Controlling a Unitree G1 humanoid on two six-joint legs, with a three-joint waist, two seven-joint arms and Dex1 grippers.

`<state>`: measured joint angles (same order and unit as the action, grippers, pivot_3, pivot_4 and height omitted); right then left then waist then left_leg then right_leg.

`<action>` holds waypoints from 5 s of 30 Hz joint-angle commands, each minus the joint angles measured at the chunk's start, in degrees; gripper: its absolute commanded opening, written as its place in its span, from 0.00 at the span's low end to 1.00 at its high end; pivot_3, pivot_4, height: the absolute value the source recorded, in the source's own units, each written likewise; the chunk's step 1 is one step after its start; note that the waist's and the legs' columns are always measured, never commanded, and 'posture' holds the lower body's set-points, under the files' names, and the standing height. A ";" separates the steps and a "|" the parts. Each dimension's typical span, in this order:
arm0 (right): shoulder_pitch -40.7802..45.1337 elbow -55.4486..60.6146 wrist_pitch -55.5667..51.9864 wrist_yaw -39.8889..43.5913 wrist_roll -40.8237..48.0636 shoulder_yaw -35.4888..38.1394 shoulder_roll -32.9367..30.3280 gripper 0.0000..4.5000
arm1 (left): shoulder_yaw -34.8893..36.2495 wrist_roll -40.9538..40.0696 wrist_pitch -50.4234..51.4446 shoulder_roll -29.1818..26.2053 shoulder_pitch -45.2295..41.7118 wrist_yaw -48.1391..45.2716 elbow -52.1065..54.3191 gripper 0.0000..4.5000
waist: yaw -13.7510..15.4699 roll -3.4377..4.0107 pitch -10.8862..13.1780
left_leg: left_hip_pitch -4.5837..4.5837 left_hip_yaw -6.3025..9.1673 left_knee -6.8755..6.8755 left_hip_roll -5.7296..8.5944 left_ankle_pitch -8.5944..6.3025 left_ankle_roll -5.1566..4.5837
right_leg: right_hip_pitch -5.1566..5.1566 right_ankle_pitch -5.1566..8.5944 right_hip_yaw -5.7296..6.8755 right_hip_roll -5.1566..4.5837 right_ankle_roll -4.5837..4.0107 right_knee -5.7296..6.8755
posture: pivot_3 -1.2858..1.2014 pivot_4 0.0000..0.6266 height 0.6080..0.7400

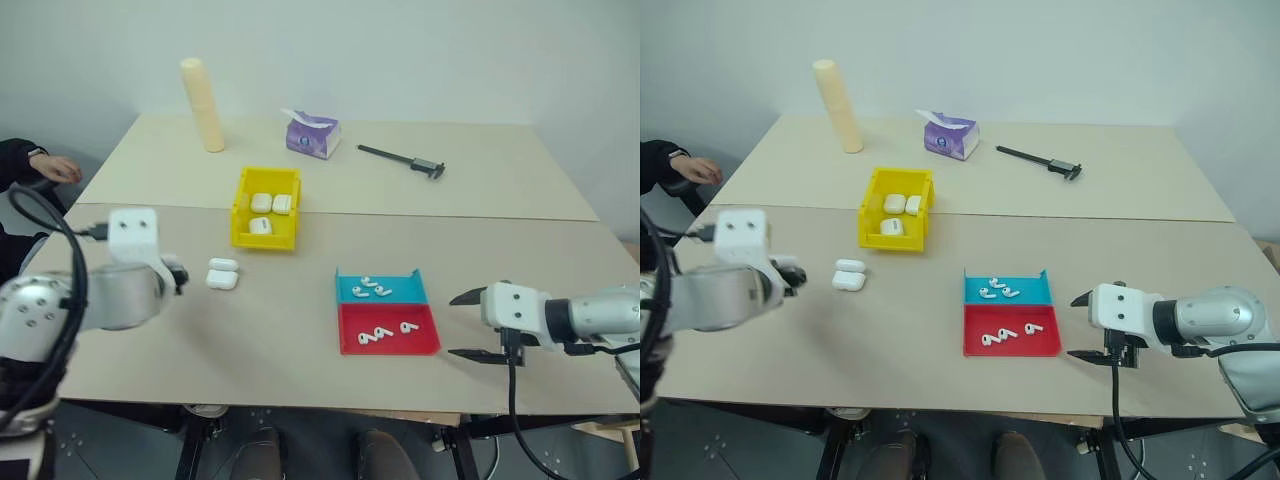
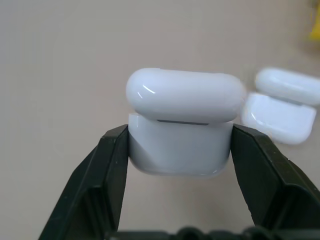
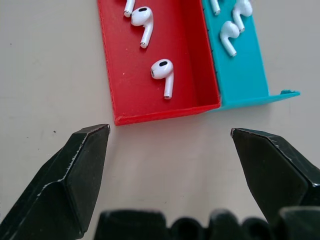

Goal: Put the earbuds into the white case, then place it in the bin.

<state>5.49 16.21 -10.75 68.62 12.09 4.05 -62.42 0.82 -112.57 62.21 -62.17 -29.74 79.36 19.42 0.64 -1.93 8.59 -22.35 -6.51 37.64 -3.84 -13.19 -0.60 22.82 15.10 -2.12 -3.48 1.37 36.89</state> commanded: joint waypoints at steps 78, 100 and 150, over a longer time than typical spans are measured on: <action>34.73 3.43 -17.63 15.78 -34.29 -39.93 12.88 0.53 | -4.61 85.49 -81.95 38.77 30.46 -134.91 -4.91 0.62 | -1.46 0.23 -0.09 | -0.57 -0.06 0.19 -0.16 -0.09 -0.17 | 0.61 -0.08 0.10 0.05 0.00 0.15 | 0.52 0.24 1.00; 33.90 1.28 -15.52 14.81 -38.31 -40.85 13.14 0.49 | -4.83 86.37 -80.76 38.31 30.93 -133.58 -4.15 0.62 | -1.42 0.24 -0.11 | -0.49 -0.07 0.19 -0.15 -0.09 -0.17 | 0.51 -0.08 0.12 0.05 0.00 0.15 | 0.52 0.24 1.00; 31.53 18.36 -33.56 0.81 6.04 14.36 31.78 0.19 | -2.56 68.75 -64.81 36.33 21.48 -136.26 5.71 0.62 | -1.54 0.23 -0.11 | -0.52 0.02 0.15 -0.15 -0.10 -0.18 | 0.48 -0.08 0.11 0.08 0.01 0.13 | 0.52 0.24 1.00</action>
<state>36.81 33.01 -45.90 71.40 12.74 15.19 -31.82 -2.32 -41.49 -2.54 -26.37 -7.48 -55.43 24.56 -0.90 -1.70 8.48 -22.87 -6.49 37.79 -3.99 -13.28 -0.77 23.30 15.01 -2.02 -3.38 1.38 37.03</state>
